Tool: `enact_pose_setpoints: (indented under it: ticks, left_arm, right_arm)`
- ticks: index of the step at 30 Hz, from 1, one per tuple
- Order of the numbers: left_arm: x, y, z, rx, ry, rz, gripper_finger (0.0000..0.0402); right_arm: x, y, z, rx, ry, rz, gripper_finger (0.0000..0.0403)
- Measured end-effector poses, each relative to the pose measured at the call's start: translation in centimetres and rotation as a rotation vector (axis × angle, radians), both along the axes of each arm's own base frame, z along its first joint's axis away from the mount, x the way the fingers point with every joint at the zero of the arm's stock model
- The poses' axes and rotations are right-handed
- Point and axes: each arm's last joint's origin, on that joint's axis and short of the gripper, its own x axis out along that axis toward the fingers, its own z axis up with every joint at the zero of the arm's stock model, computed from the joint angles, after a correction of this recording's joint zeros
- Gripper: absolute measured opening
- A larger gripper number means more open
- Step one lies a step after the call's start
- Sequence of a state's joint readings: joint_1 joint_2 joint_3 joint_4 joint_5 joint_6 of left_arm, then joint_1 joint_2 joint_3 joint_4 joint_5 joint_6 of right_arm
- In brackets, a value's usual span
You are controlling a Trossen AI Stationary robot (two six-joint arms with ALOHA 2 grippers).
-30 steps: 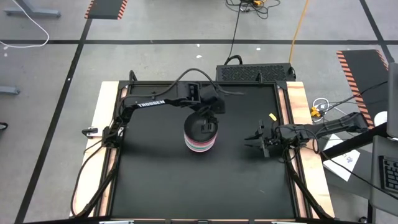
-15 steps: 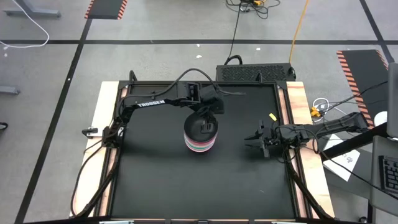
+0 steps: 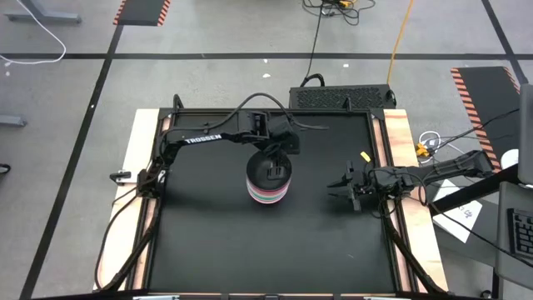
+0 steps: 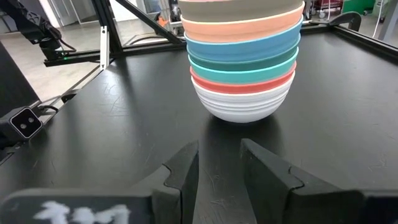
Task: Nest bowls inside each other
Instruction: Stack the black bowl on top of pink bowl
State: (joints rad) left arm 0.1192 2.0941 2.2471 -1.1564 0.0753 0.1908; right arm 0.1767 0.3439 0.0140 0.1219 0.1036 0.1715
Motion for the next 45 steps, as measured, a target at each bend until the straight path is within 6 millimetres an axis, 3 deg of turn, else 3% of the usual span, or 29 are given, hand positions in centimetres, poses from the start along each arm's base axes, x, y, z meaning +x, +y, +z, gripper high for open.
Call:
enact_pose_setpoints:
  ticks: [29,45]
  left_arm:
    - [0.2,0.1,1.6,0.032,-0.082,-0.011,0.0216]
    - [0.9,0.4,-0.9,0.013,-0.038,-0.013,0.0216]
  right_arm:
    - [0.0,0.0,0.0,0.000,-0.002,0.000,0.0112]
    - [0.0,0.0,0.0,0.001,-0.002,0.000,0.0112]
